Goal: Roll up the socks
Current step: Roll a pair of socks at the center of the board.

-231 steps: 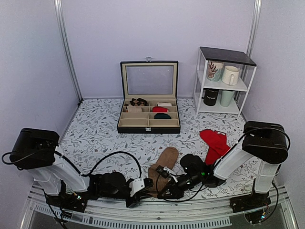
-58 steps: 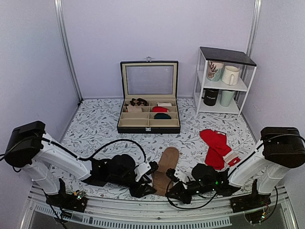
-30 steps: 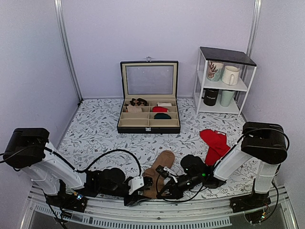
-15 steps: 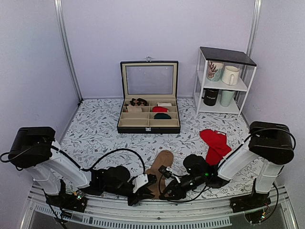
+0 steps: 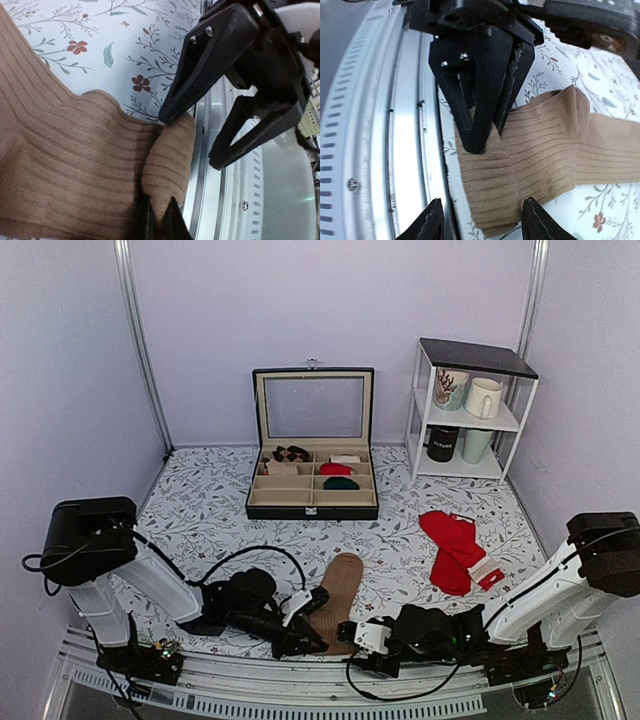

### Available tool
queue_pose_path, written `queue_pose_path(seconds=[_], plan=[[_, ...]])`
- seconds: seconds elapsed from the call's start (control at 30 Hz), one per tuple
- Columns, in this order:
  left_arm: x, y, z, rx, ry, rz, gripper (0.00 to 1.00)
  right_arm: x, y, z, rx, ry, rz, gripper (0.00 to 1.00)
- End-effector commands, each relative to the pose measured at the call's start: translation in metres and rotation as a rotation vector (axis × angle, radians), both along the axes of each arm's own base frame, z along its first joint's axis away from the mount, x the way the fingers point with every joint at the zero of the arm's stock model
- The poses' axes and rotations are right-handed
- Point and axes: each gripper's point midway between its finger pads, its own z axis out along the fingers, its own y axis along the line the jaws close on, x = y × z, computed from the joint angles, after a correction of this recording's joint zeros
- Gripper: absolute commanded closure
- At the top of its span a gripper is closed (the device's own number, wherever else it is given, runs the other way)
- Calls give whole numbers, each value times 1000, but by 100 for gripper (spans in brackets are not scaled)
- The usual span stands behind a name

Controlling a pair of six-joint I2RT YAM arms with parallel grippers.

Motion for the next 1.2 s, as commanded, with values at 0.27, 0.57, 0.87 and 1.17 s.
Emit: queue_pose_path(seconds=[0.27, 0.57, 0.87, 1.17], plan=[[-26, 65, -77, 336, 198, 11, 100, 17, 9, 18, -38, -310, -12, 48], [-26, 67, -77, 330, 202, 14, 100, -3, 14, -3, -83, -217, 59, 51], [-25, 65, -75, 321, 204, 9, 100, -2, 12, -35, -181, -161, 33, 79], [10, 50, -27, 211, -45, 84, 70, -10, -7, -52, -161, 198, -39, 96]])
